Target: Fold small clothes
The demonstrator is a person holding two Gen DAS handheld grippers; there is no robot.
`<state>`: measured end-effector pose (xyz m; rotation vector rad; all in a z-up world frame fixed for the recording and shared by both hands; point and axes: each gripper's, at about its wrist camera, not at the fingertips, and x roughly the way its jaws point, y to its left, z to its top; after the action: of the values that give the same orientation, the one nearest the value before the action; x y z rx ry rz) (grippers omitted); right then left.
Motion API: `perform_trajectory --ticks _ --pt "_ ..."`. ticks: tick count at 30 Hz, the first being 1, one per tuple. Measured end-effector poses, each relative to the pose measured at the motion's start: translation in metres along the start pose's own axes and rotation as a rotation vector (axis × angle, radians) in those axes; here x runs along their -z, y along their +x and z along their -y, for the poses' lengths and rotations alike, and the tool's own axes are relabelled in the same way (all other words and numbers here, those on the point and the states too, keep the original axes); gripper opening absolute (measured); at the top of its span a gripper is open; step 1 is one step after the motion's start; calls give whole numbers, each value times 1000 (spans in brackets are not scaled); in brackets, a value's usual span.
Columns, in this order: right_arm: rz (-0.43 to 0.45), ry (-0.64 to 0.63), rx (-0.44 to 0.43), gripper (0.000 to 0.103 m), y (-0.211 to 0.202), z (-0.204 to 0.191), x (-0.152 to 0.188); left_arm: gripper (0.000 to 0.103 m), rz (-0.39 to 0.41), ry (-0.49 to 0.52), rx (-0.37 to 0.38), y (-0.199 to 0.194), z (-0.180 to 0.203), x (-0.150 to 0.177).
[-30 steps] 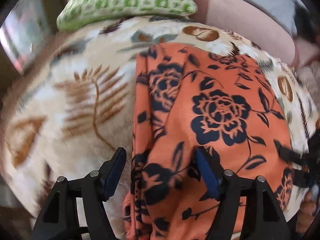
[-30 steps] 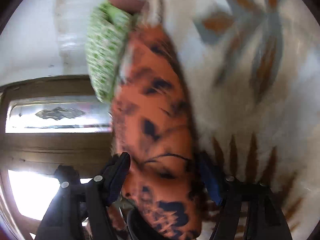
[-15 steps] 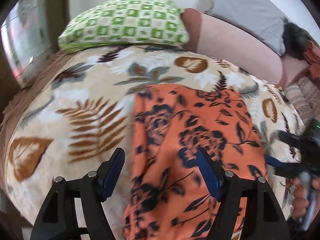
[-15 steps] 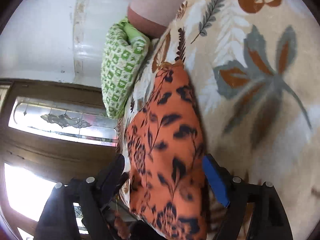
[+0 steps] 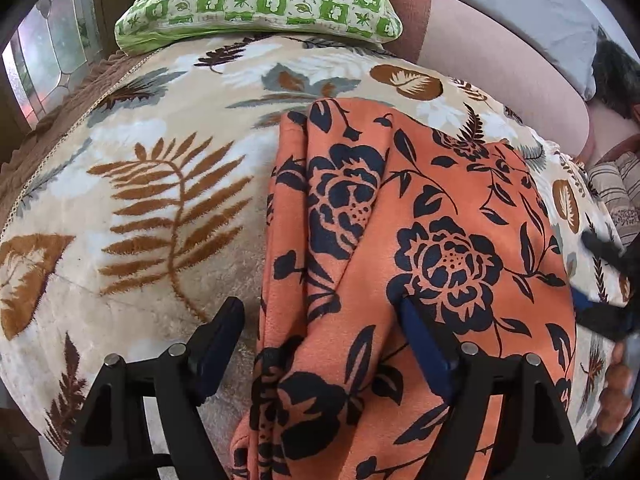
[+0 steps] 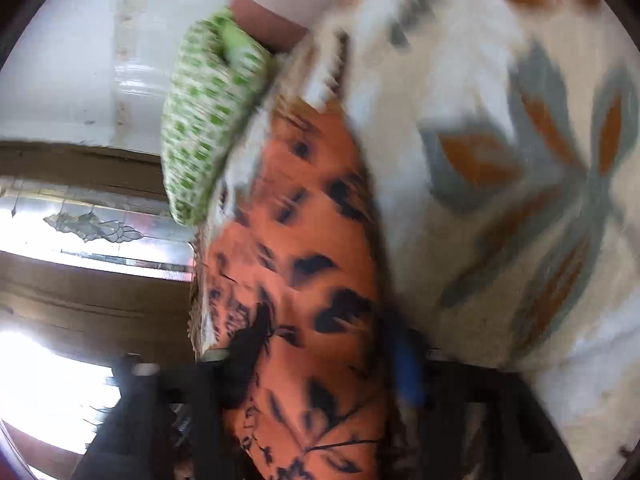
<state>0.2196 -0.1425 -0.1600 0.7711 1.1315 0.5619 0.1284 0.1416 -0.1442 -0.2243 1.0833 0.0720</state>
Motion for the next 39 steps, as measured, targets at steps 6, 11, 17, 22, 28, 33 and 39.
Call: perform_trajectory --ticks 6,11,17,22,28,33,39 --pt "-31 87 -1 83 39 8 -42 82 -3 -6 13 -1 -2 -1" --pt "0 -27 30 34 40 -24 -34 83 2 -5 12 -1 -4 1" --pt "-47 50 103 58 48 -5 -33 84 6 -9 13 -1 -3 1" --pt "90 -156 194 68 3 -58 -19 84 8 -12 7 -2 -2 2" --pt "-26 -274 60 68 1 -102 32 83 47 -113 126 -35 -28 6" --pt "-168 -294 105 68 42 -76 68 83 -52 -326 316 -39 -80 39" --pt "-183 -277 83 69 37 -72 64 56 -104 -330 383 -37 -72 68"
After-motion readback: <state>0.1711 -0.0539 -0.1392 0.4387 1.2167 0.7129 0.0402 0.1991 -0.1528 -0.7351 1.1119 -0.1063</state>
